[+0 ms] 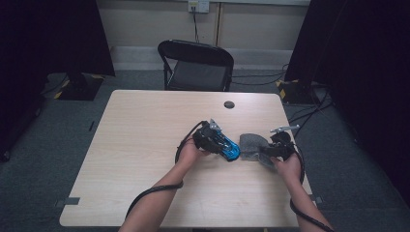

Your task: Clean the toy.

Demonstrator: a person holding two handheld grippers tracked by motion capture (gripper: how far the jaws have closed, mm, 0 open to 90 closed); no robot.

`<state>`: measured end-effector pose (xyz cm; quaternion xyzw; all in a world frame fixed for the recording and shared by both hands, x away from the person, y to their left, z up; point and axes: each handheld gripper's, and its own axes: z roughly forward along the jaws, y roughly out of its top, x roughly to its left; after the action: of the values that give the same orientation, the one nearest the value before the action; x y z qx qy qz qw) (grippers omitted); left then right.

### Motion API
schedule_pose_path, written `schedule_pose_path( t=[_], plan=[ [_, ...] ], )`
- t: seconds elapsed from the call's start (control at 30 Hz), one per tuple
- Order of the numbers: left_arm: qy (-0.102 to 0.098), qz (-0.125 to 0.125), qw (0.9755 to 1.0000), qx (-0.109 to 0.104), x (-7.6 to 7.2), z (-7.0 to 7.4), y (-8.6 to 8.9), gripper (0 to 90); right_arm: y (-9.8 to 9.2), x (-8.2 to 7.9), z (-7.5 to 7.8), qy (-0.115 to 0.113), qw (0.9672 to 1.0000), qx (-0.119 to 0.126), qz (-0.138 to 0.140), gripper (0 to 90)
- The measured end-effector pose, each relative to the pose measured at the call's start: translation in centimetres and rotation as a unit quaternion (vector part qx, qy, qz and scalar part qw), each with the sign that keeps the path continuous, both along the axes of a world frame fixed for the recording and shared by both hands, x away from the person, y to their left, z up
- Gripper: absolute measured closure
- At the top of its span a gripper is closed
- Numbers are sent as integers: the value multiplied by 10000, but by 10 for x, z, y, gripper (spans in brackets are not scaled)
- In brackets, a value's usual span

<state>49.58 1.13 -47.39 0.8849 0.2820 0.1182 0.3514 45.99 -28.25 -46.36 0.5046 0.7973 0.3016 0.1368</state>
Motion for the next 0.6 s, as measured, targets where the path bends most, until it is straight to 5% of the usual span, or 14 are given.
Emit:
schedule_pose_path(
  t=[0.4, 0.6],
  plan=[
    [-46, -10, 10000, -44, -1, -1, 1, 336, -7, -30, 15, -104, 9990, 281, 342, 668],
    [-53, -12, 10000, -40, -1, -1, 1, 337, 5, -50, 10, -38, 9974, 129, 706, 665]
  ],
)
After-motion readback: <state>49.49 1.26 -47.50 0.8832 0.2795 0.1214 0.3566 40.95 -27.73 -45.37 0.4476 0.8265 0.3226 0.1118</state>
